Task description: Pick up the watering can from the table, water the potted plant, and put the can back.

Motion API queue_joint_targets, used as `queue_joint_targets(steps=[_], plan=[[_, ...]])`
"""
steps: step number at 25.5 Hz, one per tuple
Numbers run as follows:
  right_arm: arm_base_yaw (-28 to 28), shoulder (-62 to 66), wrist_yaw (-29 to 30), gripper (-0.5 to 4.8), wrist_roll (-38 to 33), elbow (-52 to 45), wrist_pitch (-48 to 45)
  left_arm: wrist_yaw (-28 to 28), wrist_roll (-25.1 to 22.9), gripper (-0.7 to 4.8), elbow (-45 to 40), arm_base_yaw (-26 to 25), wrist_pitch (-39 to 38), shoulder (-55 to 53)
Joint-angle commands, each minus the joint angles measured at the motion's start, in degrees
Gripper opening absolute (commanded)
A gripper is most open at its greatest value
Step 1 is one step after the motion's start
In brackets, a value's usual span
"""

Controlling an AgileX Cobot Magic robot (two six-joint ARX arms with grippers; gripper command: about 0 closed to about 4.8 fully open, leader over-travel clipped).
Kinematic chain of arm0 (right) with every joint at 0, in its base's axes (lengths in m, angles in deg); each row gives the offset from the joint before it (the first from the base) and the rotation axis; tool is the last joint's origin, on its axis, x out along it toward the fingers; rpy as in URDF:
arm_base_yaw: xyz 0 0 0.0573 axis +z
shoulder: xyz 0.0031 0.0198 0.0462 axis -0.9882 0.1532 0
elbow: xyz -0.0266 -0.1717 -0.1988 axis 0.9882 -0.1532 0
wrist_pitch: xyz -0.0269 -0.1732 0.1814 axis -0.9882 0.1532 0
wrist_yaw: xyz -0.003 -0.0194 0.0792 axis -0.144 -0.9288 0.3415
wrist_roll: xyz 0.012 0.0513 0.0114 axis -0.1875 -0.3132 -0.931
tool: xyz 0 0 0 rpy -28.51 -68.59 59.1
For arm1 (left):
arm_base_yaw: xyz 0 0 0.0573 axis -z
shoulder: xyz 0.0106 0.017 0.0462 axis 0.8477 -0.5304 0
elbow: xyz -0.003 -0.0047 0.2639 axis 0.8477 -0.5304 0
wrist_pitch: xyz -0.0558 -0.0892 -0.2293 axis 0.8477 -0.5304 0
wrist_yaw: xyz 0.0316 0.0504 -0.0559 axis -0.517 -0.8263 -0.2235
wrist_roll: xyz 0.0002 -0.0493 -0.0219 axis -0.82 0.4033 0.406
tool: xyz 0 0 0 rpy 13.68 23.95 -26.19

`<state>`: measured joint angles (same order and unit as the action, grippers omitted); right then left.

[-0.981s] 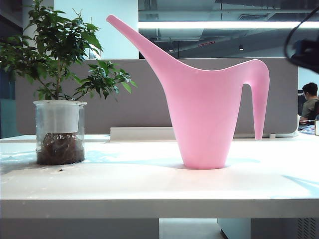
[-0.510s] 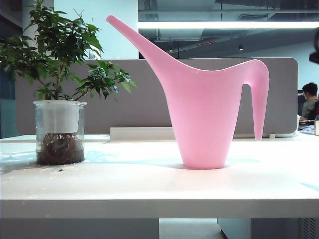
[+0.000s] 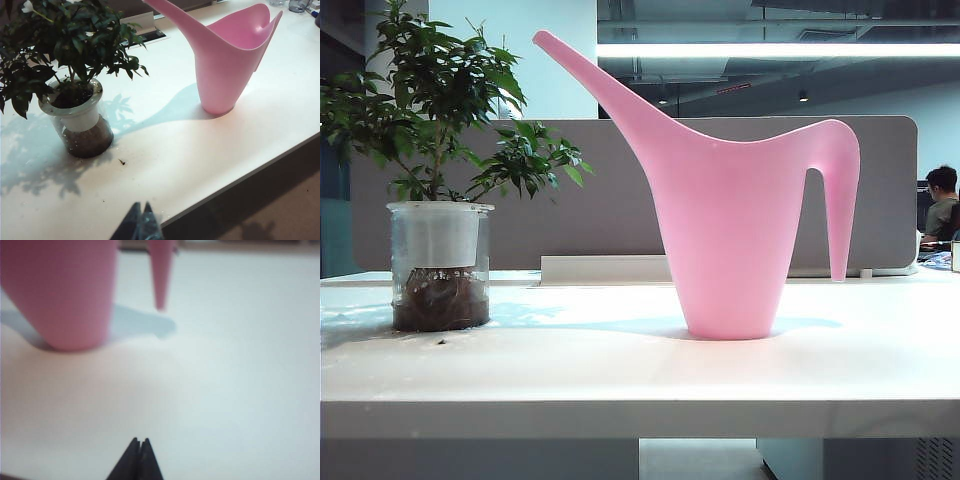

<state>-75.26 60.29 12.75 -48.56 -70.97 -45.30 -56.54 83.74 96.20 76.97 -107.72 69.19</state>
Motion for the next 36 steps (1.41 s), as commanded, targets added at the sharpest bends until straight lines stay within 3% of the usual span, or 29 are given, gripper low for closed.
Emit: queue_joint_targets(steps=[1,10,30,32,34,36], plan=[[-2.1,-2.3,-3.1,-0.05,-0.2,-0.3,5.5,0.2,-0.2,-0.05,0.2,0.0,0.7,0.0],[-3.5,-11.6,-3.9,-0.06,-0.1,-0.3,5.6,0.2,-0.2,-0.05,0.2,0.0,0.7,0.0],[-4.1,-11.3,-4.9,-0.05,-0.9,-0.3,5.6,-0.1,-0.3,-0.05,0.0,0.0,0.8,0.1],[-4.1,-11.3,-4.9,-0.05,-0.9,-0.3,5.6,-3.1,-1.7,-0.05,-1.1,0.0,3.3,0.2],[-4.1,-11.3,-4.9,-0.05,-0.9,-0.3,5.6,-5.2,-6.5,-0.05,-8.6,0.0,14.3,1.9],[-4.1,-11.3,-4.9,-0.05,-0.9,-0.3,5.6,-5.2,-7.5,-0.05,-13.8,-0.1,20.9,3.1]])
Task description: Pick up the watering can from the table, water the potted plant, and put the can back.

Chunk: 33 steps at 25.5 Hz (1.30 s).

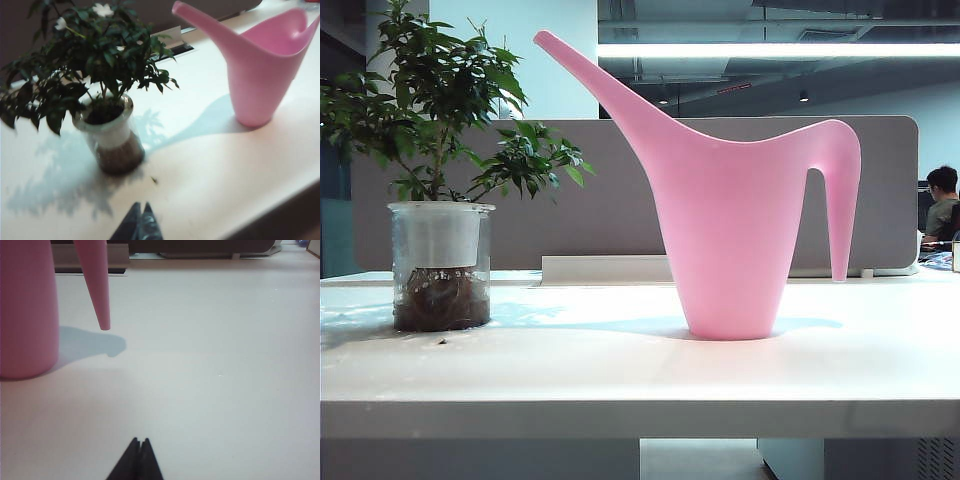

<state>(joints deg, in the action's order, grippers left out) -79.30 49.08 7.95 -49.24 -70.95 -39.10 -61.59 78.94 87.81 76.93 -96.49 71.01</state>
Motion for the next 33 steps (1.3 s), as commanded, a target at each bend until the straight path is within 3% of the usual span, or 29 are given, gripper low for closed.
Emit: queue_joint_targets(steps=[1,4,6,8,12,18,33], plan=[[0.0,-0.1,-0.1,-0.05,-0.2,-0.3,-0.6,-0.1,-2.7,-0.05,-8.7,-0.4,13.6,1.9],[0.0,-0.1,0.0,-0.05,-0.2,-0.3,-0.6,0.0,-0.3,-0.05,-18.0,-2.6,23.4,4.2],[0.0,-0.1,0.0,-0.05,-0.2,-0.3,-0.6,0.0,3.5,-0.05,-27.4,-6.7,31.9,7.6],[0.0,-0.1,-0.1,-0.05,-0.2,-0.3,-0.6,0.0,6.5,-0.05,-32.6,-9.4,34.8,10.2],[0.0,-0.1,-0.1,-0.05,-0.2,-0.3,-0.6,-0.1,12.5,-0.05,-40.5,-14.4,35.1,17.8],[0.0,-0.2,-0.1,-0.05,-0.2,-0.3,-0.5,-0.1,13.2,-0.05,-44.6,-19.0,33.2,17.4],[0.0,-0.2,-0.1,-0.05,-0.2,-0.3,-0.6,-1.1,12.7,-0.05,-47.7,-19.0,34.9,17.4]])
